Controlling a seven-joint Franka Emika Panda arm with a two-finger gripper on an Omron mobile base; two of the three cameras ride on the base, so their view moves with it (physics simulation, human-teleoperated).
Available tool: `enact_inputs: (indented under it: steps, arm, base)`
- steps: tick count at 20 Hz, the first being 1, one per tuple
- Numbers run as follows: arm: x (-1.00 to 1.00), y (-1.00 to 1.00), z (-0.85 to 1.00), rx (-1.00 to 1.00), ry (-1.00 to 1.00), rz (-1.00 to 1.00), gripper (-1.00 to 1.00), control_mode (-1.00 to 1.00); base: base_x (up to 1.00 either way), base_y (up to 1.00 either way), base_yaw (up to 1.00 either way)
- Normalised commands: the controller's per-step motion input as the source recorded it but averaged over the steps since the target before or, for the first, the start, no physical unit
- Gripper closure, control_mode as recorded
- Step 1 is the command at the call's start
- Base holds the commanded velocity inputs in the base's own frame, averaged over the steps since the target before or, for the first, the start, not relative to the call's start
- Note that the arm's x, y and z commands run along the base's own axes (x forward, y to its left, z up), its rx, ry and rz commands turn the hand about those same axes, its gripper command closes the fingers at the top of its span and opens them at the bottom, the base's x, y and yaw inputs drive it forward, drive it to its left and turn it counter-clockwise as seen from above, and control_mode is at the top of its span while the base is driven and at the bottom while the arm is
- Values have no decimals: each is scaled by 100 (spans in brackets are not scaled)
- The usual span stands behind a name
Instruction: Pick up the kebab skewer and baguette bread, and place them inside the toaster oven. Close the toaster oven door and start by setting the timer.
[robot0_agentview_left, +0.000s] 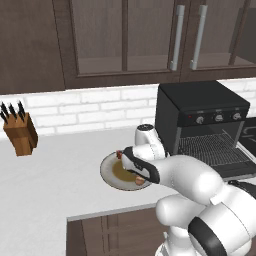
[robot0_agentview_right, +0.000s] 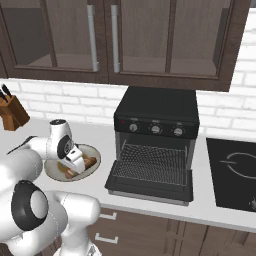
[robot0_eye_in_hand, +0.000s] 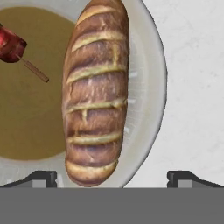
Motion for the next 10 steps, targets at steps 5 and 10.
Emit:
enact_inputs:
  steps: [5, 10]
  arm:
    - [14, 5, -32, 0, 2, -7, -100, -100]
    - [7, 4, -1, 0, 2, -6, -100, -100]
  base:
    - [0, 0, 0]
    - [0, 0, 0]
